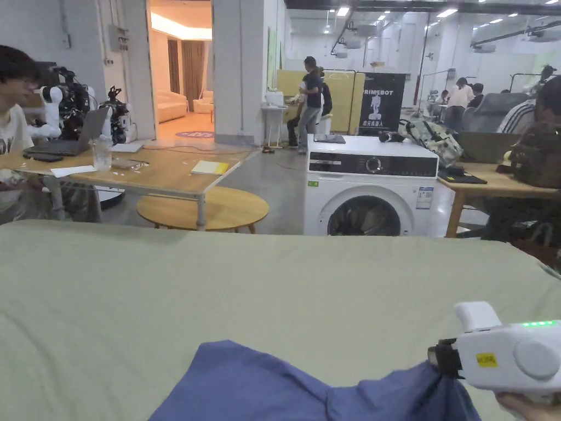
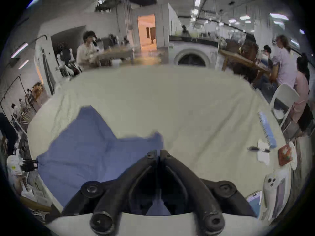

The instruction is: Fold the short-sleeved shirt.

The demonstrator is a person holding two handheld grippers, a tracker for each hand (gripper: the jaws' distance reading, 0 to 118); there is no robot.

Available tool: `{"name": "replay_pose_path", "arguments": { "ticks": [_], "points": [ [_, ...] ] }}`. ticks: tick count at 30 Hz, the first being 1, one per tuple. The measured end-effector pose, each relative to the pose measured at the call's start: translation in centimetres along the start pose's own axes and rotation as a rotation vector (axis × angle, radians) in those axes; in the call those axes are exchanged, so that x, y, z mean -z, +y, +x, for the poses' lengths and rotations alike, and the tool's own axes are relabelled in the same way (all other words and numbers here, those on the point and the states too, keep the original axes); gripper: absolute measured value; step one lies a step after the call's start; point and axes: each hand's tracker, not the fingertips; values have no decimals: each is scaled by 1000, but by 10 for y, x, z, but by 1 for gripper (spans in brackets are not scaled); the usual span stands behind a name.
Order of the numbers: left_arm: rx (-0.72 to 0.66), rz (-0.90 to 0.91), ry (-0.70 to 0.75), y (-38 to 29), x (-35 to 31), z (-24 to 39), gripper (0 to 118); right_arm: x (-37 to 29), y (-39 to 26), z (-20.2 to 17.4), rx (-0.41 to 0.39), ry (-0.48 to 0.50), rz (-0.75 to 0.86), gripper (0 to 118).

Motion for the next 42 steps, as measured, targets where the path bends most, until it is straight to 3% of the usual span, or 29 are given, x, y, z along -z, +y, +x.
{"name": "replay_pose_path", "arguments": {
  "ticks": [5, 10, 16, 30, 42],
  "points": [
    [53, 299, -81, 61, -63, 35, 3, -82, 37, -2, -14, -5, 183, 0],
    [112, 518, -137, 152, -111, 78, 1, -145, 77, 2, -18, -81, 363, 0],
    [120, 689, -109, 259, -124, 102, 0, -190, 128, 16, 66, -165, 522, 0],
    [190, 695, 53, 453, -100, 146, 0, -172, 277, 10, 115, -287, 596, 0],
    [182, 711, 144, 505, -80, 139, 0, -168, 362, -13, 57, -322, 689, 0]
  ]
}}
